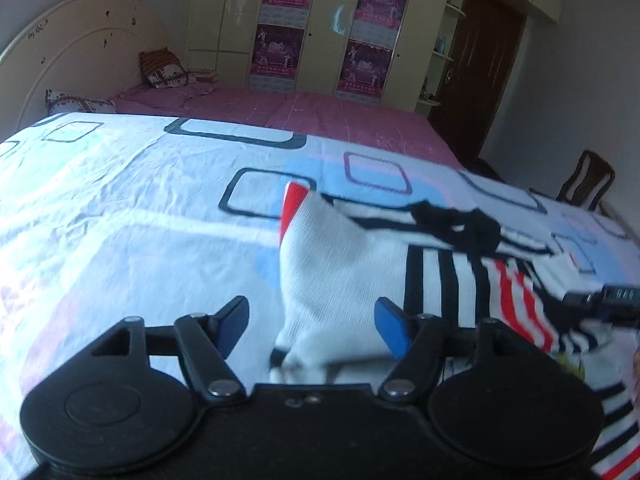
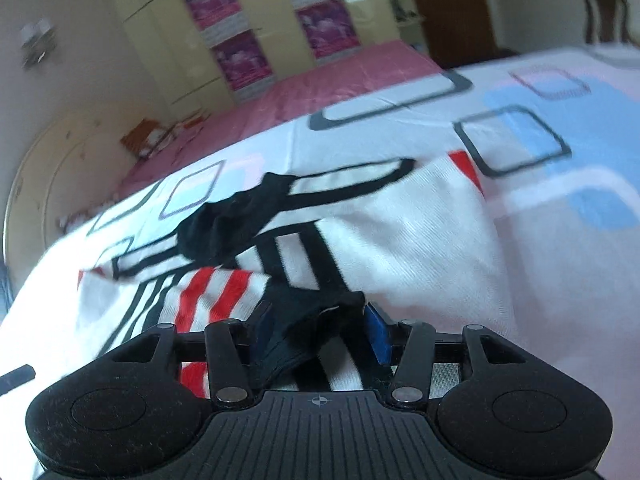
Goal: Fold small clothes
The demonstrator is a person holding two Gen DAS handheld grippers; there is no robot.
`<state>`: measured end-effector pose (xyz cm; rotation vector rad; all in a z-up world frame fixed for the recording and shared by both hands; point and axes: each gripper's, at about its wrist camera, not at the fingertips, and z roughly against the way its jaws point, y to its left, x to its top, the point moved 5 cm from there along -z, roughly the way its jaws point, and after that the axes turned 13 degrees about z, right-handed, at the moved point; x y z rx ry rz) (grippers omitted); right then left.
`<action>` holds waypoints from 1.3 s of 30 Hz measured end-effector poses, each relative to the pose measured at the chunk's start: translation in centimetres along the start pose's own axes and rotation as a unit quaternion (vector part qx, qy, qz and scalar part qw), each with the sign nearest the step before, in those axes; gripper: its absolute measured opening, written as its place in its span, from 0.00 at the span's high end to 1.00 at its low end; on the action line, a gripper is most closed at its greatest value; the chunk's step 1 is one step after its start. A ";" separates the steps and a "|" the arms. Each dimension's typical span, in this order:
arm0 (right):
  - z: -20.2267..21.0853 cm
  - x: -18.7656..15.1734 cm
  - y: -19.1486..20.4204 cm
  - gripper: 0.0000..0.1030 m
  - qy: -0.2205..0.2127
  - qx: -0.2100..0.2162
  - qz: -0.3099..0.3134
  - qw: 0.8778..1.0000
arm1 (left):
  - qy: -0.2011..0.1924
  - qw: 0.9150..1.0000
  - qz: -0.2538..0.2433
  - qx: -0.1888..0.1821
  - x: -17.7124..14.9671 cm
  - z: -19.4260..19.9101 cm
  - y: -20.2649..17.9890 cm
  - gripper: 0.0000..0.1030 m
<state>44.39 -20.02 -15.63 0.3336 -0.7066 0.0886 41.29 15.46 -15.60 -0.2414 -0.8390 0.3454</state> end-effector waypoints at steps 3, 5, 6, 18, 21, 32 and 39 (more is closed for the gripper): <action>-0.9 0.0 0.3 0.52 0.010 0.006 0.000 1.000 | 0.015 0.999 0.028 0.001 1.2 -3.0 0.0 0.35; -0.9 0.2 0.7 0.59 0.005 0.007 0.008 1.000 | 0.025 0.999 0.040 0.004 1.8 -5.4 -0.1 0.39; -0.9 0.2 0.9 0.76 0.004 0.009 0.015 1.000 | 0.029 0.999 0.046 0.004 2.1 -6.5 -0.1 0.42; -0.7 -0.1 2.0 0.83 -0.007 -0.034 0.122 0.992 | 0.019 0.996 0.075 0.045 3.8 -13.2 1.1 0.69; -0.3 -0.6 1.1 0.83 -0.009 -0.040 0.107 0.993 | 0.014 0.995 0.092 0.048 4.1 -13.5 1.9 0.69; 1.6 2.1 3.8 0.60 -0.079 -0.042 0.155 0.984 | -0.030 0.999 0.039 0.023 4.4 -9.4 -0.8 0.67; -2.8 1.7 6.9 0.61 -0.040 -0.006 0.191 0.981 | 0.003 1.000 0.003 0.029 3.1 -12.4 -2.2 0.64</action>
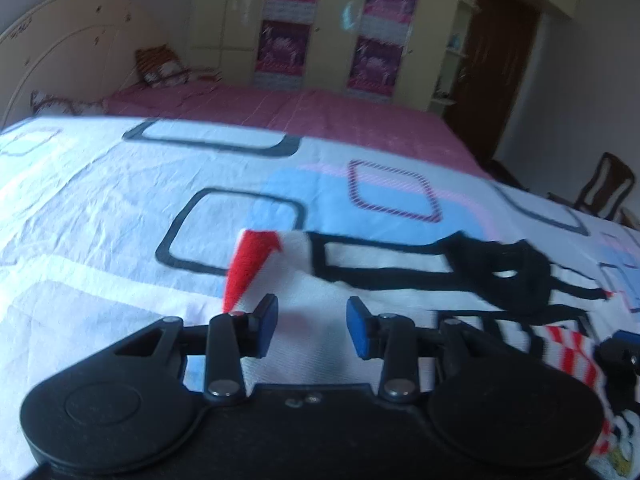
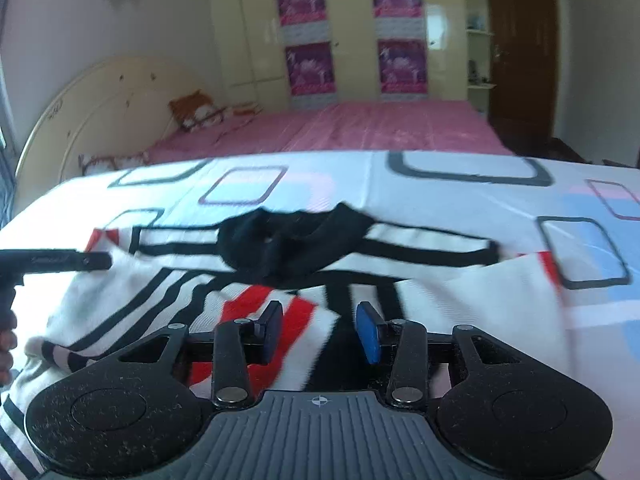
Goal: Fold small clothes
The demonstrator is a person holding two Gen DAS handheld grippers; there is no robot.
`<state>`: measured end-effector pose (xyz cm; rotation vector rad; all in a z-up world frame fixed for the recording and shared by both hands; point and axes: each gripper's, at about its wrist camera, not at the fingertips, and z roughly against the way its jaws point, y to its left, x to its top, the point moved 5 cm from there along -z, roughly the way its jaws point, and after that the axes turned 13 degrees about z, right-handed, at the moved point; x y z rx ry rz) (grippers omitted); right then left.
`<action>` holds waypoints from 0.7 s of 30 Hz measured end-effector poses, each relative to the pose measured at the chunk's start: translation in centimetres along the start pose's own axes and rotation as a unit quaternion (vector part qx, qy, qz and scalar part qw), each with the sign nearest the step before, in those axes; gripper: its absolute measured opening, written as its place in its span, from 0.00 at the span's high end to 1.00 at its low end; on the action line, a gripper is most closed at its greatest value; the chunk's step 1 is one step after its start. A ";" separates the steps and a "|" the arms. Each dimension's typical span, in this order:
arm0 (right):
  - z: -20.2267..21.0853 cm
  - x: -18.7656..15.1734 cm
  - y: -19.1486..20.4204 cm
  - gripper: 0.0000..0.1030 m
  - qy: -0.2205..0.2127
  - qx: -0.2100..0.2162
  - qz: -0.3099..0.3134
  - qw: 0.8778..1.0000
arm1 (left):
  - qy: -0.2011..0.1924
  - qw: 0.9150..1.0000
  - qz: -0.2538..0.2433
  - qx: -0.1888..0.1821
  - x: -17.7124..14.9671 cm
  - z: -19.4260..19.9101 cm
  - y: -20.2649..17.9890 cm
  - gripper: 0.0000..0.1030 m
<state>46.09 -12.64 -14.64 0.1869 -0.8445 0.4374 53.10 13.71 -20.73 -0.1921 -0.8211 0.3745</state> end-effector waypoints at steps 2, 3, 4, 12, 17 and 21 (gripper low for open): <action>-1.0 -0.2 0.0 0.68 0.011 0.002 0.001 1.000 | 0.010 1.000 0.013 0.002 0.1 -1.1 0.9 0.62; -1.3 -0.5 -0.1 0.68 0.015 -0.001 0.003 1.000 | 0.007 1.000 0.013 0.001 0.2 -1.2 1.1 0.62; -1.7 -0.8 -0.2 0.68 0.021 -0.007 0.009 1.000 | 0.007 1.000 0.011 0.002 0.4 -1.4 1.2 0.62; -1.5 -1.6 -1.5 0.68 0.030 -0.018 -0.001 0.999 | 0.000 0.999 0.042 0.012 1.6 -2.2 2.2 0.68; 0.2 -1.1 -2.4 0.68 0.012 -0.025 -0.014 1.000 | -0.002 1.000 -0.003 0.023 0.7 -0.5 1.3 0.65; 1.8 -0.2 -1.4 0.68 -0.007 -0.014 0.000 1.000 | -0.008 1.000 -0.019 0.015 -0.6 2.0 0.9 0.63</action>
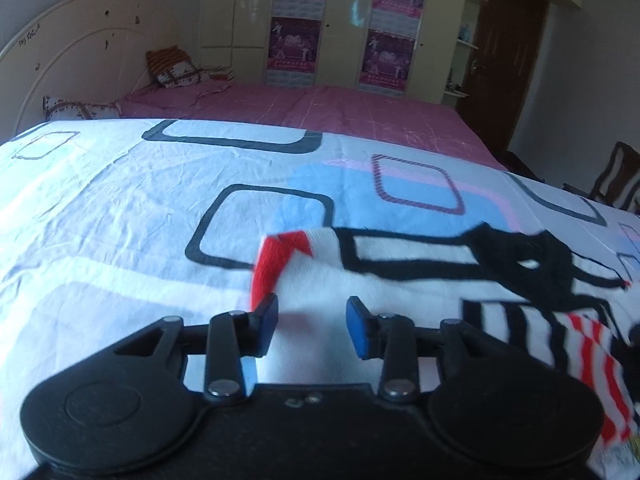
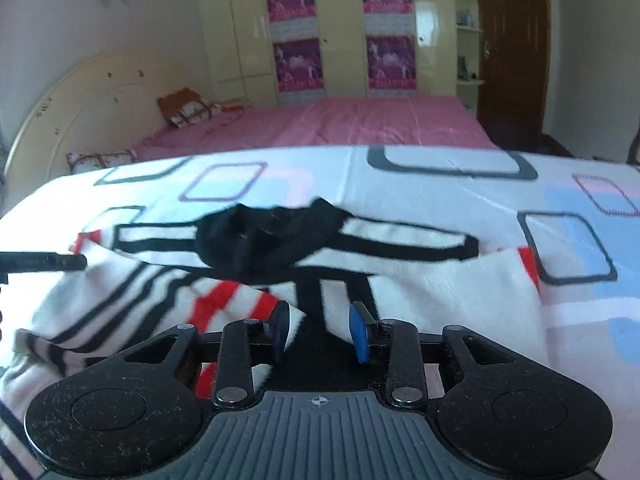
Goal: Fold small clothes
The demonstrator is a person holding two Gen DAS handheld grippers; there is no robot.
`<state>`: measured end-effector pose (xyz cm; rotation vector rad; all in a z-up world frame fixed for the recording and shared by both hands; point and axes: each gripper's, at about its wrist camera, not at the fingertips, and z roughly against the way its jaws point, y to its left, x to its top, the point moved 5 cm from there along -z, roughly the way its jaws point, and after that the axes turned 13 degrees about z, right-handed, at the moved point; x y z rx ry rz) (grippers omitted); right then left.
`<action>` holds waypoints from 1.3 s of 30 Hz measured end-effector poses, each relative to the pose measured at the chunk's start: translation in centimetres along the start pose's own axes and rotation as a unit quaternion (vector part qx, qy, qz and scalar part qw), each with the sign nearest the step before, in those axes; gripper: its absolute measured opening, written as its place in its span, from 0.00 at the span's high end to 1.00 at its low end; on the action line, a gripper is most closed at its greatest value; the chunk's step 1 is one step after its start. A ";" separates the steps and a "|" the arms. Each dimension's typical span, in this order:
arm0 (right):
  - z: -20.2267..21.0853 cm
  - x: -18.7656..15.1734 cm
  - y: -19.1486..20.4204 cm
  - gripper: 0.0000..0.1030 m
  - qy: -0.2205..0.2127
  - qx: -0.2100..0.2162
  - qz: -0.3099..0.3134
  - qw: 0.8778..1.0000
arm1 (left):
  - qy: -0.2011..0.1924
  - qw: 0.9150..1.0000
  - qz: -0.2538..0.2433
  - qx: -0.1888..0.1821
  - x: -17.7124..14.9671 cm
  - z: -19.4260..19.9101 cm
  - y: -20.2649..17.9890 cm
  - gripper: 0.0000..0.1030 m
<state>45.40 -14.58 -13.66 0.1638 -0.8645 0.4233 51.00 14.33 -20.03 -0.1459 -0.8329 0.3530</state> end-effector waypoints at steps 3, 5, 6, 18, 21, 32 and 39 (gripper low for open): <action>0.2 0.1 1.3 0.68 0.004 0.017 0.007 1.000 | 0.004 1.000 -0.005 -0.016 -1.5 2.1 -0.7 0.63; 0.2 -0.2 2.1 0.68 0.009 0.026 0.012 1.000 | 0.006 1.000 -0.011 -0.027 -2.7 3.5 -1.3 0.63; 0.2 -0.3 2.5 0.68 0.010 0.030 0.013 0.999 | 0.008 0.999 -0.015 -0.032 -3.4 4.2 -1.6 0.63; 0.2 -3.4 2.1 0.68 0.045 0.010 0.034 0.998 | 0.011 0.997 -0.071 -0.025 -8.2 5.6 -2.0 0.60; 0.2 -4.5 2.0 0.68 0.039 0.014 0.051 0.998 | 0.008 0.997 -0.074 -0.023 -8.3 5.5 -2.0 0.60; 0.7 -4.4 1.1 0.68 0.058 0.019 0.063 0.996 | 0.028 0.998 -0.058 0.011 -7.8 5.3 -2.8 0.61; 0.7 -4.2 0.6 0.68 0.073 0.039 0.067 0.994 | 0.038 0.997 -0.061 0.033 -7.7 5.1 -3.4 0.60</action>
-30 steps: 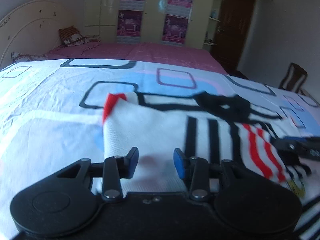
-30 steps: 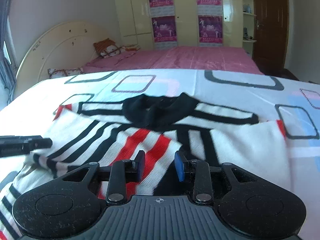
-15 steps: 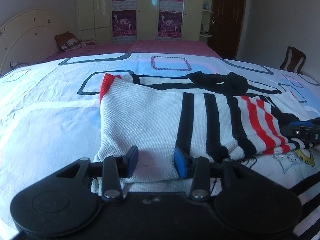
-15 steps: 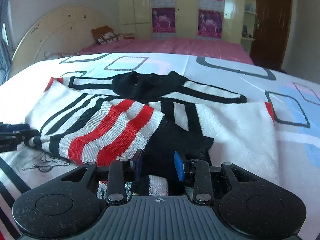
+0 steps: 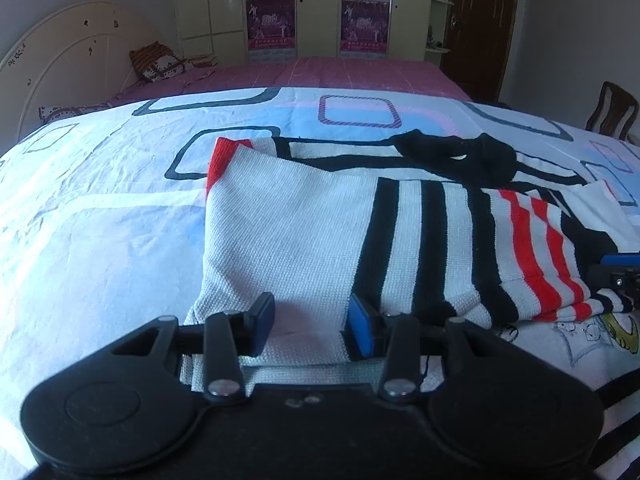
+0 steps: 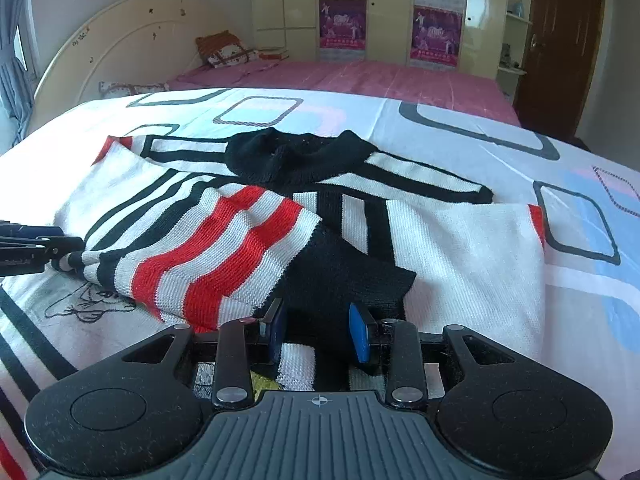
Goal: Fold small clothes
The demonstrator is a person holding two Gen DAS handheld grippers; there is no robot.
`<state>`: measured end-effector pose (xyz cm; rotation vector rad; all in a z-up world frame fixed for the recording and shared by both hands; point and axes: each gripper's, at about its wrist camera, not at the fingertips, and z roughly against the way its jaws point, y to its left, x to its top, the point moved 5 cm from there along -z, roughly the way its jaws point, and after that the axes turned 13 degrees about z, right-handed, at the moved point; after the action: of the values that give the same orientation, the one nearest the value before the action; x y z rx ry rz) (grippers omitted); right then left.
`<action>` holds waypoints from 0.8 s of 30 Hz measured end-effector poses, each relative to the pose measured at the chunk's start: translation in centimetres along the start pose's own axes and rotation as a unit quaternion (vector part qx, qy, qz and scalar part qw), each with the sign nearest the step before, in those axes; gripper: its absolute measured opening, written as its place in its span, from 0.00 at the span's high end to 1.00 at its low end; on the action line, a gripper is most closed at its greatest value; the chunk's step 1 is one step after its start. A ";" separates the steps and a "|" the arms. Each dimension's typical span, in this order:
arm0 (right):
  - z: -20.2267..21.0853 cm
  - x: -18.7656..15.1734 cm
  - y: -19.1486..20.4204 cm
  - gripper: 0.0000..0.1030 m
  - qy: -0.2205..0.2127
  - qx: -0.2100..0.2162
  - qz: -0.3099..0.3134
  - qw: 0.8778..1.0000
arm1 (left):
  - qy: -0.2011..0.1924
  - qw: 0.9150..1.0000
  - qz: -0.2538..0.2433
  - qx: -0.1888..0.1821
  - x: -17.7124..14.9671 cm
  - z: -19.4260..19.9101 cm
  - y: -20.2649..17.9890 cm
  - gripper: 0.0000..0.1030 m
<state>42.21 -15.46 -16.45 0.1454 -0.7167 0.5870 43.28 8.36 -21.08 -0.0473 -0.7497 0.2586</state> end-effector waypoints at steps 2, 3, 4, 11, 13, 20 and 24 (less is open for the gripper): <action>0.0 -0.1 0.0 0.68 -0.001 0.001 -0.001 1.000 | 0.005 1.000 0.000 0.003 0.1 -0.1 -0.1 0.60; -0.1 -0.1 0.0 0.68 -0.001 0.002 -0.004 1.000 | 0.007 1.000 -0.001 0.005 0.1 -0.1 -0.1 0.60; -0.1 0.0 -0.1 0.68 0.000 0.002 -0.006 1.000 | 0.009 1.000 -0.003 0.007 0.2 -0.1 -0.2 0.60; 3.6 0.2 0.0 0.68 -0.026 0.015 -0.046 0.998 | 0.005 1.000 -0.001 0.007 0.5 1.8 -0.5 0.58; 5.1 -0.2 0.6 0.68 -0.034 0.014 -0.048 0.998 | 0.001 1.000 0.003 -0.006 0.2 3.1 -0.5 0.57; 10.5 -2.5 3.9 0.67 -0.047 0.008 -0.055 0.997 | -0.018 0.998 -0.001 -0.056 -2.1 9.2 0.1 0.39; 13.2 -4.5 6.4 0.37 -0.047 0.003 -0.063 0.997 | -0.011 0.997 0.008 -0.074 -4.1 11.9 1.5 0.35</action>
<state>28.40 -16.40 -9.94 0.2230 -0.7909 0.4646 31.95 8.20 -15.29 -0.1914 -0.7897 0.2194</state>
